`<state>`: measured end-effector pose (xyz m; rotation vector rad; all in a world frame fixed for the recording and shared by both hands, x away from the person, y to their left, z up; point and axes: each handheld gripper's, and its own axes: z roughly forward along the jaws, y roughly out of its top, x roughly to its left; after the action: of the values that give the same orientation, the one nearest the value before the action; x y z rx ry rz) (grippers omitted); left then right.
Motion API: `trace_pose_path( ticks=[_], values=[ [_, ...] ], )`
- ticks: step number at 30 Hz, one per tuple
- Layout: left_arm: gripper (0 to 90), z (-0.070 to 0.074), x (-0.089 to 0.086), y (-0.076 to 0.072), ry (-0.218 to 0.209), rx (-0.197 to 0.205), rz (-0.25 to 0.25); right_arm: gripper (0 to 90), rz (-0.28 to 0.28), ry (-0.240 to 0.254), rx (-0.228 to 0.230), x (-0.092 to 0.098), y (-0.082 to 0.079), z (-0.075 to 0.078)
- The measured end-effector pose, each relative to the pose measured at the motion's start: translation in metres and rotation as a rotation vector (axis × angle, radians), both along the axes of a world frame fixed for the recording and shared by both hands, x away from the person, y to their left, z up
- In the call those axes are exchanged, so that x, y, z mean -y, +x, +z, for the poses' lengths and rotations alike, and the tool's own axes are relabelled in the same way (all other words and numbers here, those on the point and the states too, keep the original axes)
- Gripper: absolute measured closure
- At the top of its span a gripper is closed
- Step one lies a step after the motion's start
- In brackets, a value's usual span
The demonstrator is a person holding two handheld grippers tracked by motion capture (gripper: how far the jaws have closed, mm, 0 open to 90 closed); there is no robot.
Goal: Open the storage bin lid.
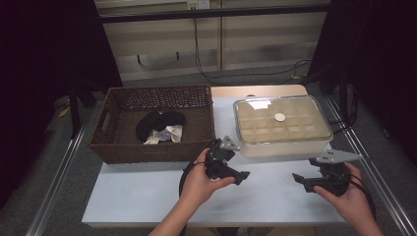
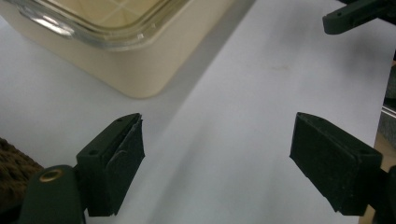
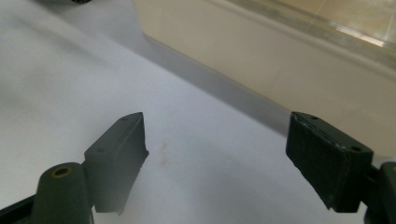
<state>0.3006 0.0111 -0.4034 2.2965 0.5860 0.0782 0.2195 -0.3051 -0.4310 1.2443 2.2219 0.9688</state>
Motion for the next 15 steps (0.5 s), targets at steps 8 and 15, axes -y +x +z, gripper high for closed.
trace_pose_path(
  ticks=[8,15],
  values=[
    [18.0,0.017,0.017,0.022,0.008,-0.010,0.067,19.8,-0.012,-0.013,0.026,0.006,0.016,0.029],
    [18.3,0.025,0.027,0.035,0.004,-0.024,0.109,20.3,-0.046,-0.010,0.025,0.013,0.030,0.038]
  ],
)
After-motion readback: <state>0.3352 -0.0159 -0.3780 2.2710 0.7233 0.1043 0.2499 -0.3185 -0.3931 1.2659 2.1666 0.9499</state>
